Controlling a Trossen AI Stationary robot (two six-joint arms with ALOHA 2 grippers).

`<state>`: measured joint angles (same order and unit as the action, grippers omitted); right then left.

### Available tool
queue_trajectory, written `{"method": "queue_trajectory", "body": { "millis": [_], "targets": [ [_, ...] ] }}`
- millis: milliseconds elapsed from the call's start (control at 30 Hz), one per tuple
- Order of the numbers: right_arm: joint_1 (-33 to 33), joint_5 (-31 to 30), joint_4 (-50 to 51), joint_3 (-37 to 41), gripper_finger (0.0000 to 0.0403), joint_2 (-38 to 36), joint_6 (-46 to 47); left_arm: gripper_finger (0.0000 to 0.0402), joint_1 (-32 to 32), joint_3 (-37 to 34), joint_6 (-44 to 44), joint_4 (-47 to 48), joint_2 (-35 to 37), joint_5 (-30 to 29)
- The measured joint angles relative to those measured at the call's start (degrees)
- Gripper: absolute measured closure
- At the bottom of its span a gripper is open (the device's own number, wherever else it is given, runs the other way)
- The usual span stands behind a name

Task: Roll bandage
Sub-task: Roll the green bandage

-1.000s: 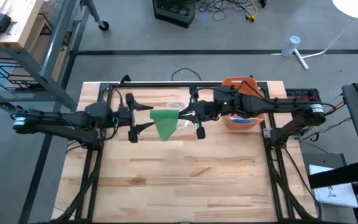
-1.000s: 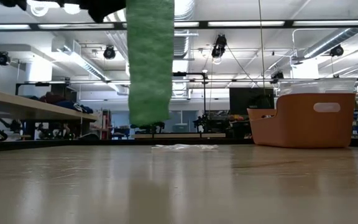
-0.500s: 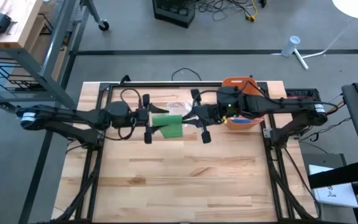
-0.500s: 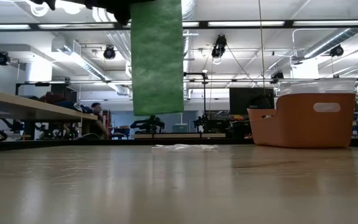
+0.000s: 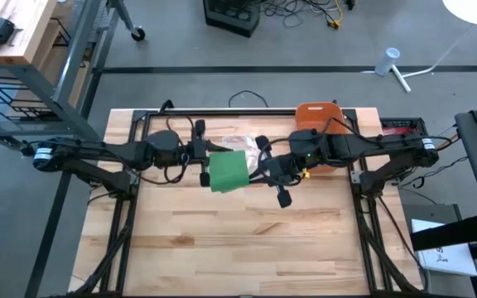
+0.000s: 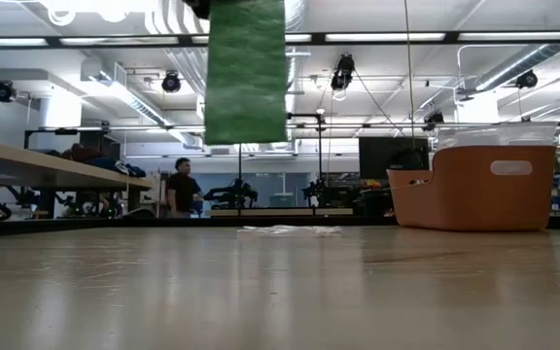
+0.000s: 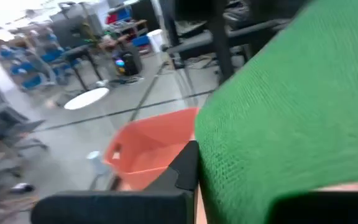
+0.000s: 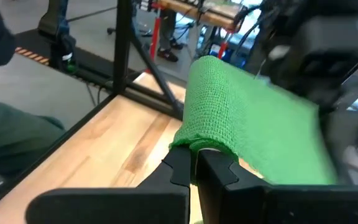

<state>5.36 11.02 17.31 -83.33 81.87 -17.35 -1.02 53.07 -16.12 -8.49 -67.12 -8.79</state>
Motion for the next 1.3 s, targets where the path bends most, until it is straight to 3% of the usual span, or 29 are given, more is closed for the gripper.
{"method": "queue_trajectory", "body": {
  "millis": [267, 1000, 1300],
  "targets": [
    [1.6, -0.3, 1.8, 0.1, 0.0403, 0.6, 0.9, 0.0401, -2.3, 4.0, -7.6, 4.0, 3.7, -7.5],
    [4.3, 1.2, -4.2, 0.2, 0.0403, 3.6, -1.6, 0.0401, -9.2, 6.3, -9.0, 3.6, 3.1, -7.6],
    [4.5, 0.9, -9.5, 0.2, 0.0403, 2.3, -3.2, 0.0401, -9.2, 6.1, -6.6, 10.2, 3.1, -7.5]
  ]
}}
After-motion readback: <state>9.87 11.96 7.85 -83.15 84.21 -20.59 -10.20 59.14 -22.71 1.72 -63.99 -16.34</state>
